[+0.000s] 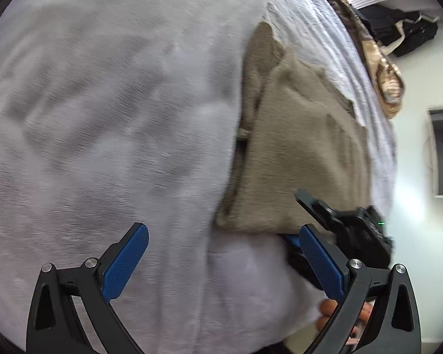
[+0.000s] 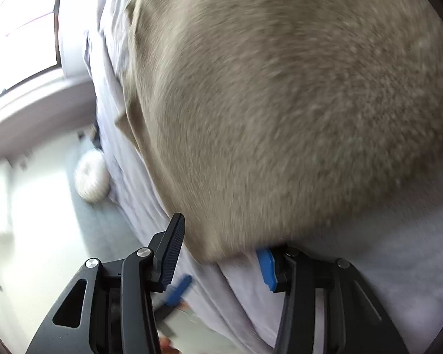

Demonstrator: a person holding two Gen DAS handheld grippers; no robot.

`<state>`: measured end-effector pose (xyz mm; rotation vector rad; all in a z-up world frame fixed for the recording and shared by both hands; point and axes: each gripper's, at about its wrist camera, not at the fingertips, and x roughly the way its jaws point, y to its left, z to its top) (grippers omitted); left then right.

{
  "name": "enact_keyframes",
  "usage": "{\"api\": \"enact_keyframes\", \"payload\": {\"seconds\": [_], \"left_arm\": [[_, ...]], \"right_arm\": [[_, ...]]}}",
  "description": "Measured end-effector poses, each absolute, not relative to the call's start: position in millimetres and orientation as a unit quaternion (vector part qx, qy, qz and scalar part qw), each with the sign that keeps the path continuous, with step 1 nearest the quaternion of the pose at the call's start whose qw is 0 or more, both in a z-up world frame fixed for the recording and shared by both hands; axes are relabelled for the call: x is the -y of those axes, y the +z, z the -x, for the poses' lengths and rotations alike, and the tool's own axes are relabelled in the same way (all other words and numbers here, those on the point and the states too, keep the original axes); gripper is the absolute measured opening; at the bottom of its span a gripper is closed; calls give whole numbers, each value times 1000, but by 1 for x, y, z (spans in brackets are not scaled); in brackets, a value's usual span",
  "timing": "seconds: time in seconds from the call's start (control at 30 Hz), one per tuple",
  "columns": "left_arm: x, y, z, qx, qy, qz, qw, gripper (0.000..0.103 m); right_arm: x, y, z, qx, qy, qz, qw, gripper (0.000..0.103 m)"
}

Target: Fold small clothes

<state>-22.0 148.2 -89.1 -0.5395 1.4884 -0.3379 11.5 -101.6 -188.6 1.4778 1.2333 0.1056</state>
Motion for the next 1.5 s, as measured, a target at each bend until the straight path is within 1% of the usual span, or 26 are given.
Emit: {"api": "enact_keyframes", "payload": {"seconds": [0.03,0.07,0.1,0.2,0.3,0.43,0.57,0.7,0.73,0.77,0.8,0.87,0.93,0.97,1.0,1.03,1.13,1.23,1.37,1.5], "left_arm": [[-147,-92,20,-669,-160,257,679,102],[-145,-96,19,-671,-168,271,669,102],[-144,-99,16,-671,-183,295,655,102],[-143,-100,9,-659,-211,341,636,102],[-137,-103,-11,-645,-234,368,628,102],[-120,-114,-46,-642,-250,370,624,102],[-92,-117,-80,-639,-278,349,626,102],[-63,-110,-107,-640,-283,293,651,102],[-60,-110,-111,-644,-281,280,654,99],[-56,-110,-112,-649,-279,267,656,86],[-49,-112,-115,-659,-272,243,658,77],[-43,-117,-116,-676,-256,211,658,42],[-40,-121,-115,-683,-245,190,661,35],[-40,-121,-113,-681,-242,186,665,29],[-39,-119,-112,-677,-239,182,672,29],[-37,-116,-112,-674,-235,177,678,28],[-34,-108,-108,-664,-228,165,692,26],[-33,-91,-107,-649,-224,166,708,23],[-21,-62,-108,-629,-224,155,728,21],[13,-29,-107,-606,-239,131,747,20]], "right_arm": [[102,-192,-12,-516,45,-647,559,38],[103,-193,-12,-505,49,-663,550,13],[107,-192,-13,-496,55,-675,543,8],[113,-178,-19,-460,89,-702,536,8],[121,-153,-28,-449,125,-691,552,8],[127,-128,-38,-442,152,-677,568,8],[129,-123,-34,-451,165,-661,576,8],[125,-127,-33,-469,167,-646,578,8],[123,-130,-32,-473,168,-646,576,8],[121,-131,-32,-474,169,-646,575,8],[120,-131,-33,-475,169,-646,574,8],[119,-133,-32,-479,170,-643,572,8],[120,-133,-30,-489,171,-634,573,8],[120,-133,-31,-500,169,-625,575,8],[119,-133,-34,-510,167,-616,577,9],[119,-132,-33,-525,165,-601,579,12],[127,-127,-26,-572,168,-552,583,12],[143,-117,-13,-588,166,-521,596,13],[180,-105,5,-580,145,-518,612,13],[231,-92,10,-556,100,-507,651,13]]}}
